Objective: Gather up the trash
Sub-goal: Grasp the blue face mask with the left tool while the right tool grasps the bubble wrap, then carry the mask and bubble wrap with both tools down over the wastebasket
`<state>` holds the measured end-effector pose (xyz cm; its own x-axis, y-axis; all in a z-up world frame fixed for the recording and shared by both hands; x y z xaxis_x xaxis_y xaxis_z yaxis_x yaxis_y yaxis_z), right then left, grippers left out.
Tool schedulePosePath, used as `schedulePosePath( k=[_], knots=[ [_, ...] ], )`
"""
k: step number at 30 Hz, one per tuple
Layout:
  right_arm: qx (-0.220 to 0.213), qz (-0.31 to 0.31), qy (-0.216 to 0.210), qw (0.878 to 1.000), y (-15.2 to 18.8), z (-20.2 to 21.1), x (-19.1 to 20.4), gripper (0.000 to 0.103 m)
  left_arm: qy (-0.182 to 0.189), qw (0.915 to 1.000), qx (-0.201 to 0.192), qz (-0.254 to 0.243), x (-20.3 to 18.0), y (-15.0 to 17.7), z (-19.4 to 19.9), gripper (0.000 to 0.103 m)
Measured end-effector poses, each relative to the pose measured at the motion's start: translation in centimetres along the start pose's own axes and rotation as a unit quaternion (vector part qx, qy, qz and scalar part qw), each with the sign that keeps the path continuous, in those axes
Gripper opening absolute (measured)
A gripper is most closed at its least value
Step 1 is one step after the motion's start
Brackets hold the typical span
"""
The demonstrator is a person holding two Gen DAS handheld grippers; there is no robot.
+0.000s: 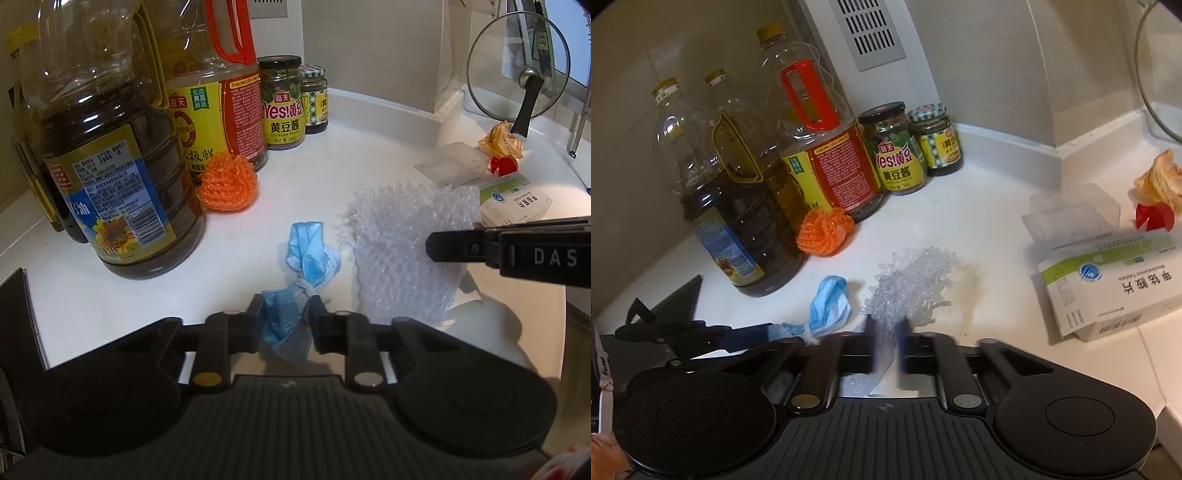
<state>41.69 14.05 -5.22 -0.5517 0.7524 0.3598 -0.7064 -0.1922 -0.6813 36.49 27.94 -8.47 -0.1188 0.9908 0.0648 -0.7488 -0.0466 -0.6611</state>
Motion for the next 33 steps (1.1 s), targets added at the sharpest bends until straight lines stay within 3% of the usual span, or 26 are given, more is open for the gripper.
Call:
schedulePosePath(
  k=[6, 21, 33],
  knots=[
    [-0.014, 0.015, -0.003, 1.000, -0.5, 1.1, 0.6, 0.007, -0.002, 0.9999, -0.013, 0.006, 0.1, -0.2, 1.3, 0.010],
    [-0.064, 0.035, 0.007, 0.997, -1.1, 7.5, 1.0, 0.006, 0.018, 0.9972, -0.056, 0.046, -1.1, -0.2, 6.7, 0.009],
    [-0.072, 0.042, 0.020, 0.996, 1.5, 14.2, -2.3, 0.006, 0.042, 0.9942, -0.076, 0.064, -6.0, 0.7, 10.7, 0.009]
  ],
)
Point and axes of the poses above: each gripper's, at about its wrist camera, not at the fingertips, and z roughly against the way its jaws point, x to its left, y to its underside, the point moved 6 cm from there along -z, roughly the way its jaws point, and after that the axes turned 4 degrees about x, right-handed, at the moved point
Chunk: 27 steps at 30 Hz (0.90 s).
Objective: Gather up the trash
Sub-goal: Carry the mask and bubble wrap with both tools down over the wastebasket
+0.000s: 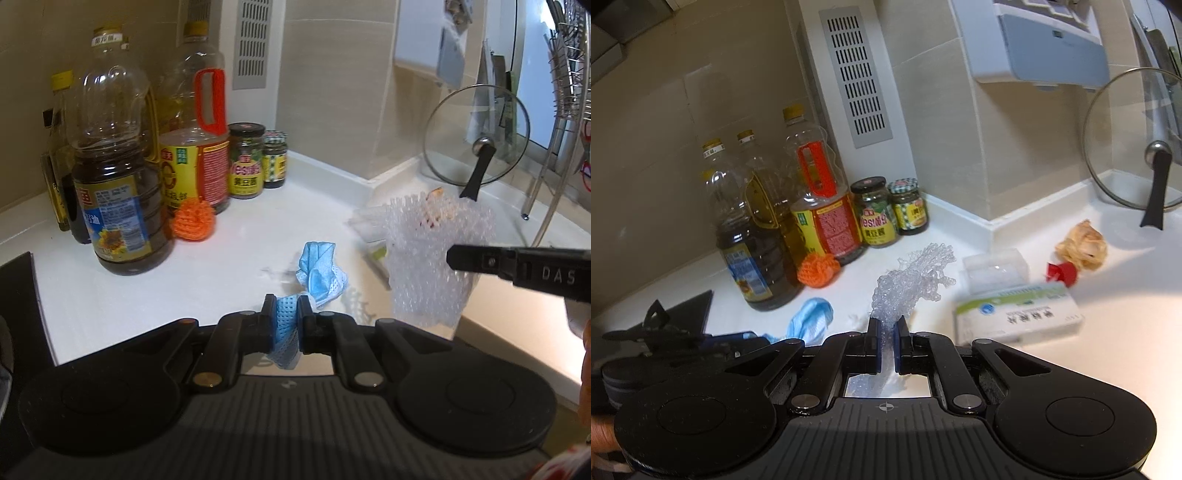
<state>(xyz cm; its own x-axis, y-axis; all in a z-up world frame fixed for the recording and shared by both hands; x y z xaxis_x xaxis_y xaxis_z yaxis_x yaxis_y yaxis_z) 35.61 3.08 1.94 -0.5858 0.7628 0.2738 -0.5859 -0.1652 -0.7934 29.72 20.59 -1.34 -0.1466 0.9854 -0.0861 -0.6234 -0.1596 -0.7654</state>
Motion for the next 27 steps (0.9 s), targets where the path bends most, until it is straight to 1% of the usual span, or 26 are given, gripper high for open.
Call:
schedulePosePath(
  k=[7, 15, 21, 27],
  knots=[
    [0.019, 0.025, -0.021, 0.999, 2.5, 4.5, -3.1, 0.006, -0.002, 0.9998, 0.002, 0.019, -5.3, 1.9, 1.9, 0.009],
    [0.057, 0.049, -0.038, 0.996, 7.0, 8.6, -7.6, 0.006, -0.004, 0.9993, 0.019, 0.032, -12.5, 5.6, 3.4, 0.009],
    [0.091, 0.061, -0.049, 0.993, 10.7, 9.9, -10.1, 0.006, -0.011, 0.9976, 0.045, 0.050, -16.6, 9.7, 3.9, 0.009],
    [0.126, 0.062, -0.041, 0.989, 14.7, 9.9, -11.7, 0.006, -0.009, 0.9954, 0.076, 0.058, -17.9, 12.8, 3.3, 0.009]
  ],
)
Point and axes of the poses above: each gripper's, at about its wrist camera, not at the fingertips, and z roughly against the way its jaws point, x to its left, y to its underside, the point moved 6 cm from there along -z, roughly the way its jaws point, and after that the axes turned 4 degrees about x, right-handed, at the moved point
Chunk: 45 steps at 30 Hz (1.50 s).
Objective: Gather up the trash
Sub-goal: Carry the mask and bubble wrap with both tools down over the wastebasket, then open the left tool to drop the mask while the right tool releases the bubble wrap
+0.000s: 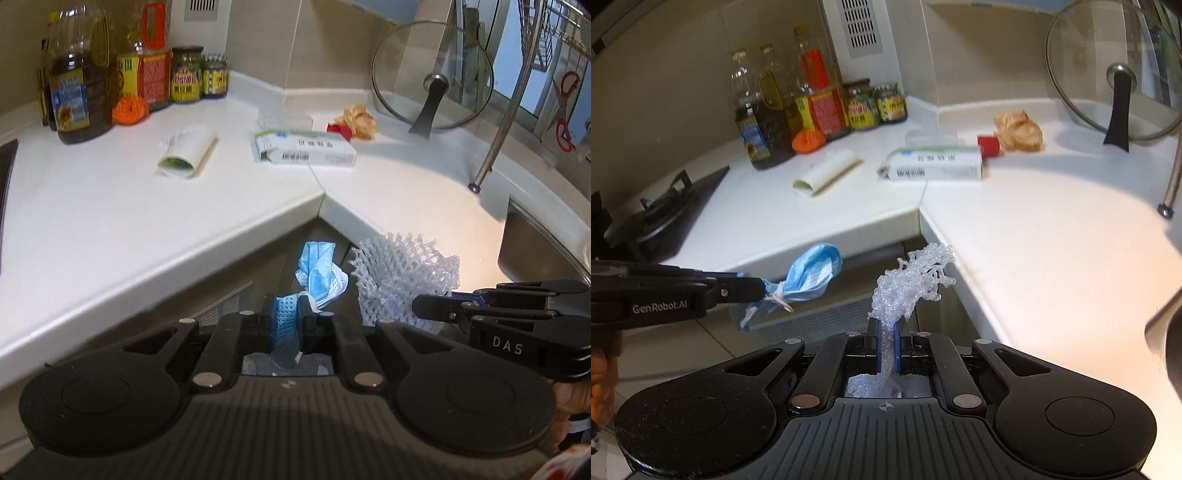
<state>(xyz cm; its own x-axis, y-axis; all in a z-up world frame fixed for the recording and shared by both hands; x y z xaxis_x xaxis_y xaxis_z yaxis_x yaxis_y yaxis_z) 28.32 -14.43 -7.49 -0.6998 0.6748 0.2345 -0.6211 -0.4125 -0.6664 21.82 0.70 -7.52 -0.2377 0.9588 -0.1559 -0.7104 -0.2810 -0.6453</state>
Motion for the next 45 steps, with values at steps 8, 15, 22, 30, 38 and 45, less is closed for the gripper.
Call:
schedulePosePath(
  k=[8, 15, 22, 30, 38, 45],
  knots=[
    [0.039, 0.004, 0.005, 0.999, 2.9, -2.4, -0.1, 0.006, 0.002, 0.9989, 0.047, 0.007, 0.6, 3.2, -3.2, 0.009],
    [0.066, 0.006, 0.011, 0.998, 4.5, -4.9, -0.4, 0.006, -0.001, 0.9972, 0.074, 0.011, 1.5, 5.3, -5.6, 0.009],
    [0.092, 0.013, 0.019, 0.996, 5.6, -7.4, -1.1, 0.006, -0.005, 0.9943, 0.105, 0.020, 2.5, 7.5, -8.9, 0.009],
    [0.107, 0.013, 0.023, 0.994, 6.2, -9.3, -1.6, 0.006, -0.005, 0.9917, 0.127, 0.022, 2.8, 8.5, -11.9, 0.009],
    [0.118, 0.012, 0.025, 0.993, 6.5, -10.9, -1.8, 0.006, -0.006, 0.9898, 0.140, 0.026, 2.9, 9.0, -13.9, 0.009],
    [0.124, 0.011, 0.025, 0.992, 6.6, -12.0, -1.9, 0.006, -0.008, 0.9887, 0.146, 0.032, 3.3, 9.0, -15.3, 0.009]
  ],
)
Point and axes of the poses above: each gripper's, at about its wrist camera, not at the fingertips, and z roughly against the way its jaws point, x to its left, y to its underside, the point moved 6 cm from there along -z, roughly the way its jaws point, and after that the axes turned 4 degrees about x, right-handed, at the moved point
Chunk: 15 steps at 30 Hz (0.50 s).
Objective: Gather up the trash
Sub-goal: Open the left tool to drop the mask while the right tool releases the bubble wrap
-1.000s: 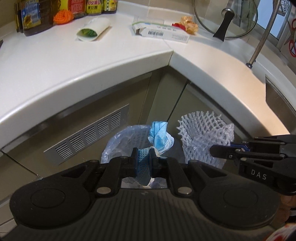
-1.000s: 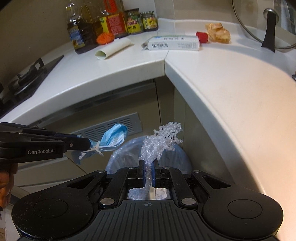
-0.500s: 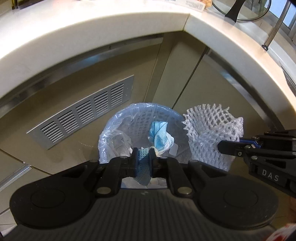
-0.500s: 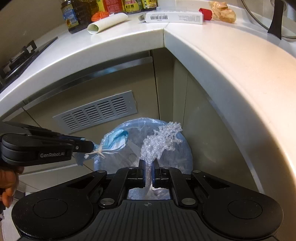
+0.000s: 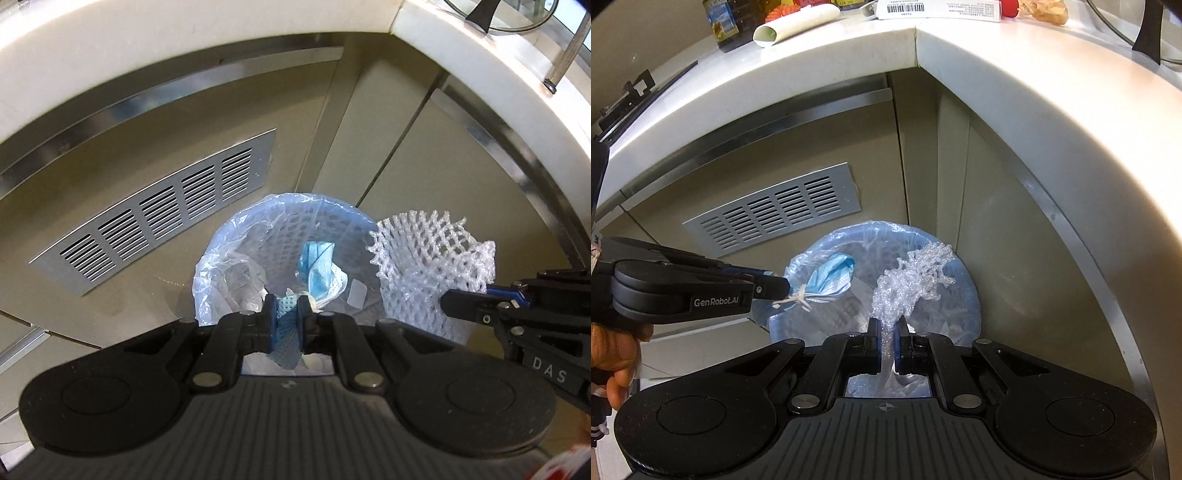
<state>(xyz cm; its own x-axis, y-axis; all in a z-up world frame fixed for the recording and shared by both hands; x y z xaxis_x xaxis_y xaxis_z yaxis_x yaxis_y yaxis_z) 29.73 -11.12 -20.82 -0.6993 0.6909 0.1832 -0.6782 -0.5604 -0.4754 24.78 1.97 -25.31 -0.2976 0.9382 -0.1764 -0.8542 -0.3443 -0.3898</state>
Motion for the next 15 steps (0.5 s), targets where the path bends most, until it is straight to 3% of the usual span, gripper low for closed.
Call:
schedulePosePath(
  k=[9, 12, 15],
  knots=[
    [0.004, -0.002, 0.001, 1.000, -0.08, -0.39, -0.09, 0.006, 0.003, 1.0000, 0.007, 0.003, 0.15, -0.10, -0.75, 0.011],
    [0.006, -0.002, 0.001, 1.000, -0.08, -0.45, -0.06, 0.006, 0.001, 0.9999, 0.004, 0.011, 0.37, -0.12, -0.99, 0.025],
    [0.008, -0.002, 0.000, 1.000, -0.18, -0.44, -0.04, 0.006, 0.001, 0.9999, 0.001, 0.015, 0.50, -0.08, -0.78, 0.025]
  ],
)
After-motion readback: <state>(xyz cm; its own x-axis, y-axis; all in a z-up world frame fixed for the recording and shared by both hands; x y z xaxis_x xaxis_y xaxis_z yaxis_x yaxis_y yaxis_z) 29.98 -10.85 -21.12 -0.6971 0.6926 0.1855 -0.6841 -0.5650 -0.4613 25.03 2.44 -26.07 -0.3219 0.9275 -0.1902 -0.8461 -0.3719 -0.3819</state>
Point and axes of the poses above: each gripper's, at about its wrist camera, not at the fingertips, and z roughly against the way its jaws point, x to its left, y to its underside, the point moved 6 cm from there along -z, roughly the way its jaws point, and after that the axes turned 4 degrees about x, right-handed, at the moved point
